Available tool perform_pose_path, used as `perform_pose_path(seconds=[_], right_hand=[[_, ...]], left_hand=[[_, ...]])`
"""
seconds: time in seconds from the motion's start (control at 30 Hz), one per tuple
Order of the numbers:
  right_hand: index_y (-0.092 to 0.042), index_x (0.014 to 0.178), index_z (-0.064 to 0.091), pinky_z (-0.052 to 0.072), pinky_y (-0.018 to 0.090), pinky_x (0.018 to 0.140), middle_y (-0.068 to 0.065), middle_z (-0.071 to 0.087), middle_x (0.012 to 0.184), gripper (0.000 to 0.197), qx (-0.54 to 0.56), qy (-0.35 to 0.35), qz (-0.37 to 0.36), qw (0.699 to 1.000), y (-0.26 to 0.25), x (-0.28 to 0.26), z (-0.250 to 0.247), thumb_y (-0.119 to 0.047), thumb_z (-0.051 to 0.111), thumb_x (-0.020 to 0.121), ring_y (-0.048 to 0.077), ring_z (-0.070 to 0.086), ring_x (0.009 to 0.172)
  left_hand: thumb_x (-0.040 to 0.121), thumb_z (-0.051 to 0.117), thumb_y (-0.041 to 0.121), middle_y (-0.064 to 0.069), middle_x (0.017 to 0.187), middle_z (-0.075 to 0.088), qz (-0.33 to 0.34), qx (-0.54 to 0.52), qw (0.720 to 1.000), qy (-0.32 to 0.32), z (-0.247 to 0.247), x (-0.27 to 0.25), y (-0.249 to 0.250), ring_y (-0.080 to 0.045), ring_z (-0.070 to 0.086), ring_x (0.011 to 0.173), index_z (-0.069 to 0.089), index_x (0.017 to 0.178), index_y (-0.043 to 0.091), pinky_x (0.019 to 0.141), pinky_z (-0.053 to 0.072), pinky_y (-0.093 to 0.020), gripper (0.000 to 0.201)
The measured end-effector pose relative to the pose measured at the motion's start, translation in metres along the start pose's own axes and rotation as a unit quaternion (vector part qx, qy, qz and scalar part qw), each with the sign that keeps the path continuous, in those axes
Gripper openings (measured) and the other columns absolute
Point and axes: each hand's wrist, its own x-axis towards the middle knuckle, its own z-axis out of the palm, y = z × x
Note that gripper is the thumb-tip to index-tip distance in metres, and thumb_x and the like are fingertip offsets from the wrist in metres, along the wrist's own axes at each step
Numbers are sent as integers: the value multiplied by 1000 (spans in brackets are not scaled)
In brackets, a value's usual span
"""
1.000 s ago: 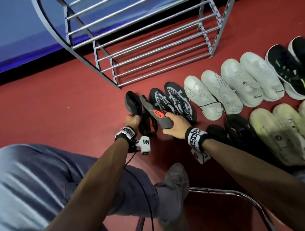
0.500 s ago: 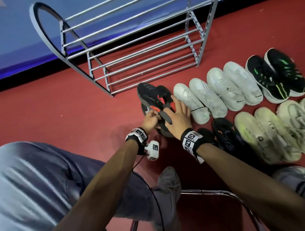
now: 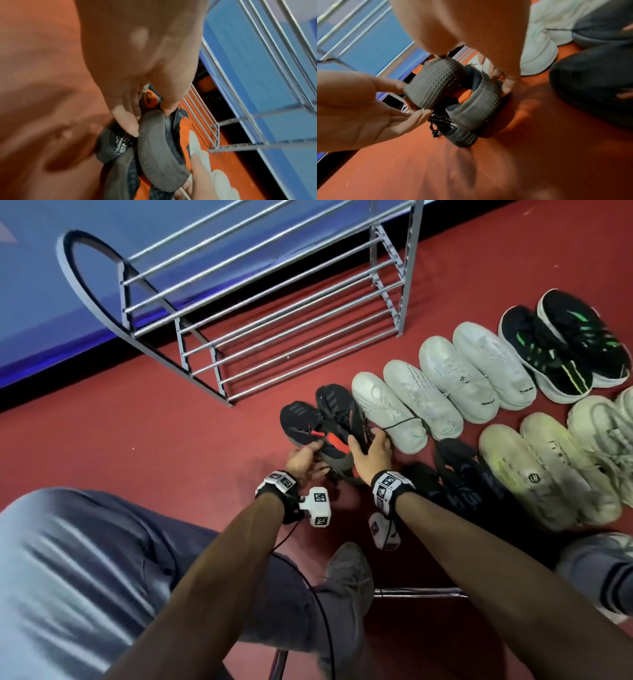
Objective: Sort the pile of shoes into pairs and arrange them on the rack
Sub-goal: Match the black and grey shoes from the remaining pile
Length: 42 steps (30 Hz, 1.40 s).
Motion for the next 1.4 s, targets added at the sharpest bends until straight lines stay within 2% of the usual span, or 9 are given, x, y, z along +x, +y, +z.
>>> perform_pose_path(seconds=[0.1, 0.23, 0.43, 0.67, 0.87, 1.03, 1.2, 1.27, 1.4], right_hand=[[-7, 127, 53, 39, 40, 103, 17, 48, 133, 57, 16, 6, 74, 997, -3, 2, 7, -54, 54, 94, 38, 49, 120], [-4, 118, 53, 43, 40, 96, 21, 48, 127, 52, 62, 37, 139, 988, -5, 4, 3, -49, 61, 92, 40, 55, 111], [-8, 113, 61, 54, 37, 88, 9, 69, 111, 81, -18, -131, 127, 983, 12, 6, -14, -61, 84, 57, 30, 66, 101], [-1, 107, 67, 42, 32, 84, 12, 67, 105, 35, 31, -101, 116, 988, -17, -12, -61, -33, 60, 96, 31, 63, 106], [0, 107, 64, 40, 27, 74, 15, 66, 95, 25, 103, -113, 123, 980, 1, -9, -78, -15, 65, 88, 26, 62, 91], [-9, 128, 60, 50, 21, 72, 9, 63, 120, 41, 161, -138, 148, 966, 22, -28, -94, 6, 62, 90, 22, 59, 107], [-17, 139, 52, 48, 32, 98, 0, 62, 121, 68, 30, -261, 174, 949, 58, -35, -96, 7, 67, 77, 23, 57, 115], [-27, 127, 58, 56, 40, 87, 2, 70, 108, 70, -27, -293, 192, 936, 92, -27, -84, 3, 70, 65, 28, 64, 105], [-18, 109, 57, 49, 23, 63, 5, 63, 94, 48, -181, -359, 156, 902, 79, -53, -90, 6, 67, 68, 24, 62, 88]], left_hand=[[96, 54, 4, -10, 81, 63, 19, 58, 998, 30, 3, -12, 2, -16, 64, 52, 57, 109, 4, 47, 58, -25, 13], [93, 49, -2, -11, 79, 64, 44, 110, 991, 55, 3, -42, 8, -21, 60, 60, 61, 100, 7, 40, 51, -23, 16], [84, 53, -10, -17, 83, 66, 93, 246, 963, 59, -9, -90, 35, -31, 66, 72, 66, 101, -5, 68, 60, -44, 22], [44, 78, 42, -8, 100, 76, 146, 364, 912, 118, -41, -106, 72, -27, 74, 85, 63, 112, 18, 72, 63, -45, 73], [85, 73, 11, -12, 105, 75, 189, 358, 910, 86, -3, -179, 75, -22, 70, 91, 68, 112, 9, 85, 60, -49, 28], [90, 67, -1, -9, 123, 67, 210, 335, 917, 49, 23, -131, 16, -19, 62, 116, 63, 129, 1, 107, 48, -41, 40], [89, 68, -3, -12, 110, 69, 141, 347, 927, -22, 22, -91, -65, -17, 60, 95, 68, 117, -3, 80, 50, -28, 28], [89, 64, -3, -13, 96, 67, 62, 405, 911, -40, 11, -73, -91, -21, 58, 87, 71, 101, -1, 73, 52, -37, 14], [90, 60, 3, -13, 85, 66, -61, 532, 834, -134, -4, -62, -132, -24, 59, 73, 68, 80, 7, 58, 45, -28, 14]])
